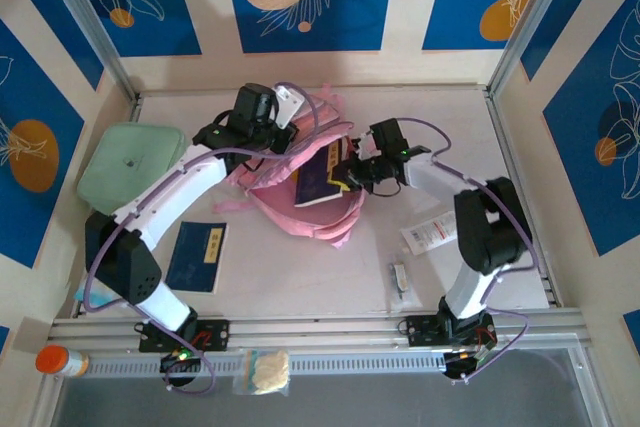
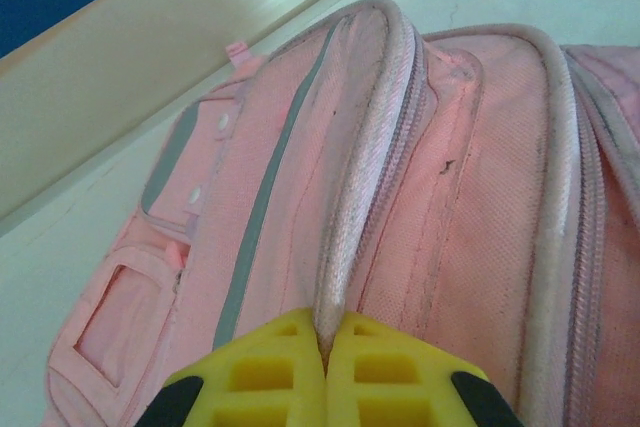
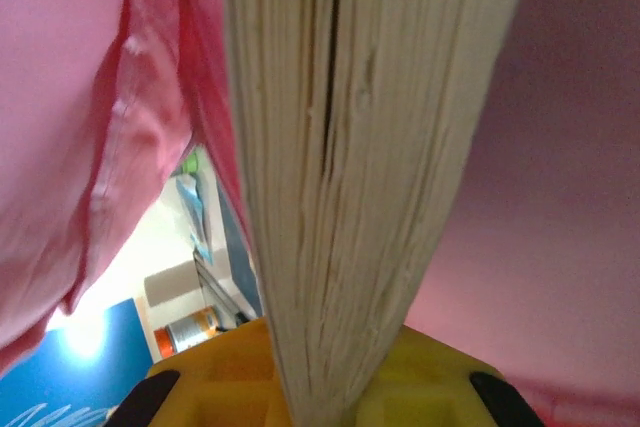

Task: Pack the student bag

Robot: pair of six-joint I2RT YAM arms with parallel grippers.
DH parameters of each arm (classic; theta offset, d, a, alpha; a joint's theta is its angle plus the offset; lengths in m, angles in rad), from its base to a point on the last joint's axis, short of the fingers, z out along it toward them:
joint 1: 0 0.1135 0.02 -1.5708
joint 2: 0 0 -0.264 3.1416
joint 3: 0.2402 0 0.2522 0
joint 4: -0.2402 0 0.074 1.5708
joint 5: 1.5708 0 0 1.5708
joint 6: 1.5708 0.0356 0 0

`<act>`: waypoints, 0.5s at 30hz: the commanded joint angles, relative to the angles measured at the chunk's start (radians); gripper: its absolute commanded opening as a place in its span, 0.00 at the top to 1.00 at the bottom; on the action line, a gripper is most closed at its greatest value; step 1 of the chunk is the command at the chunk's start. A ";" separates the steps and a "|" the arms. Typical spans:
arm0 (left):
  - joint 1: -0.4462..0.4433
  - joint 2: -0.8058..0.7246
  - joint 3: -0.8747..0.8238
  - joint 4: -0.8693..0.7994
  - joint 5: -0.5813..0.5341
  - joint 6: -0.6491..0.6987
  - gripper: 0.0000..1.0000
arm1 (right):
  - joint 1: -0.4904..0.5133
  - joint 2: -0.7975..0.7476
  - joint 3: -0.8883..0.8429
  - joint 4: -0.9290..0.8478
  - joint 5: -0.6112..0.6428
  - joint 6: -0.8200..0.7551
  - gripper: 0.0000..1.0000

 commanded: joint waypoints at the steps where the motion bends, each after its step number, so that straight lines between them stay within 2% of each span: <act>1: 0.017 -0.067 0.006 0.114 0.058 -0.051 1.00 | 0.015 0.095 0.108 0.071 0.006 0.004 0.97; 3: 0.021 -0.064 0.011 0.102 0.067 -0.053 1.00 | 0.007 0.160 0.154 0.052 0.006 -0.017 0.94; 7: 0.032 -0.080 -0.010 0.126 0.082 -0.064 1.00 | -0.023 0.218 0.227 -0.067 0.086 -0.076 0.68; 10: 0.052 -0.081 -0.022 0.143 0.136 -0.099 1.00 | -0.037 0.172 0.207 -0.130 0.144 -0.085 0.55; 12: 0.056 -0.080 -0.025 0.144 0.145 -0.106 1.00 | -0.033 0.103 0.168 -0.165 0.207 -0.095 0.51; 15: 0.059 -0.084 -0.033 0.150 0.157 -0.109 1.00 | -0.012 0.000 0.084 -0.189 0.260 -0.083 0.51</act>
